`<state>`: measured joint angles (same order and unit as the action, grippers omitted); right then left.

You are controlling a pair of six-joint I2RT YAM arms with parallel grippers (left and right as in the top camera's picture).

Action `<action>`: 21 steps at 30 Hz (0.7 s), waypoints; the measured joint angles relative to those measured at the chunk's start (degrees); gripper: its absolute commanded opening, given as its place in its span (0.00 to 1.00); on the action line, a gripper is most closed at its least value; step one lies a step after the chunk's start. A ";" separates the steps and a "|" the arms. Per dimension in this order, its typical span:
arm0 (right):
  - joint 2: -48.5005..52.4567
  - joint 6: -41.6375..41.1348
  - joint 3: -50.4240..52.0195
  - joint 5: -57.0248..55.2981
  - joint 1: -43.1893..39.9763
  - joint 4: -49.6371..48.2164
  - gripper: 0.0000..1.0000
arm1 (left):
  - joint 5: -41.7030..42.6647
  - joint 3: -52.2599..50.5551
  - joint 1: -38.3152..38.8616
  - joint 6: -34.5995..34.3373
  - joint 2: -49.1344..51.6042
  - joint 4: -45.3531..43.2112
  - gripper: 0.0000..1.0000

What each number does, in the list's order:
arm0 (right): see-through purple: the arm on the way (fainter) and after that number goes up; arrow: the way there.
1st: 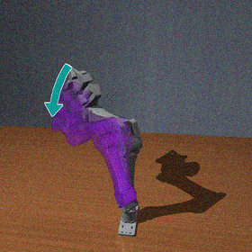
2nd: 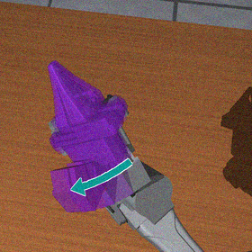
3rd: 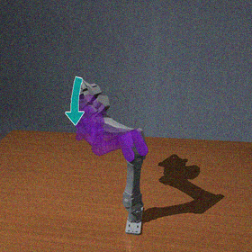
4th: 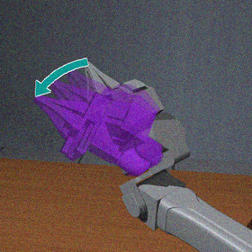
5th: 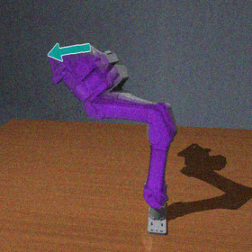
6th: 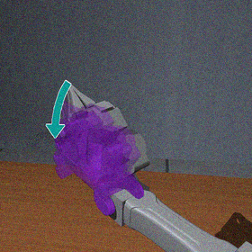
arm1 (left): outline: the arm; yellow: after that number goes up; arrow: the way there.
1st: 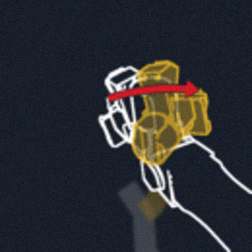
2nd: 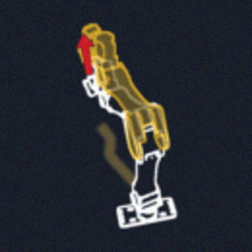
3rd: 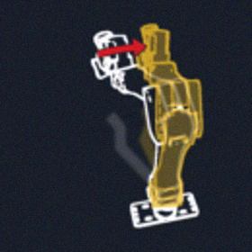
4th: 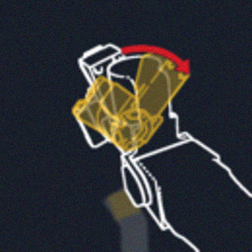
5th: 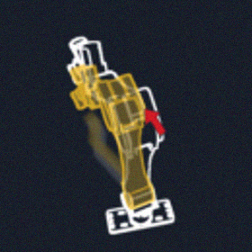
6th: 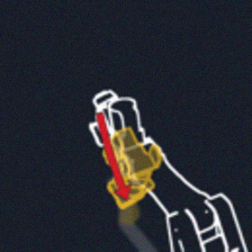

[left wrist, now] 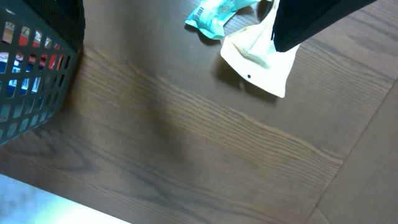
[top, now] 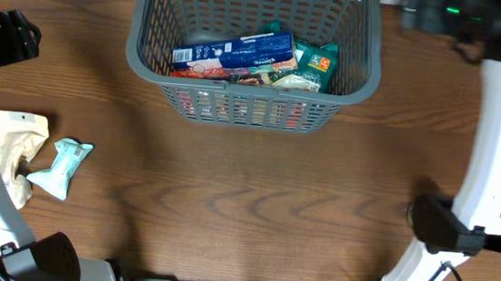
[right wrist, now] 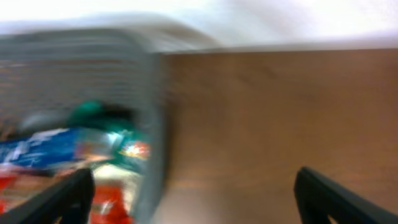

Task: Pack container
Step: 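Move the right gripper down onto the green-capped jar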

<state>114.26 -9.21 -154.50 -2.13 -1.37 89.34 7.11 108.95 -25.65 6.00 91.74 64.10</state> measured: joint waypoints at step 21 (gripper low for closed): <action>-24.76 -8.28 45.38 6.80 -25.90 7.28 0.99 | 0.02 0.00 0.00 0.26 0.00 0.70 0.78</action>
<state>89.49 -17.50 -109.12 4.67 -27.27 96.62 7.14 108.95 -25.65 6.26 91.74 64.79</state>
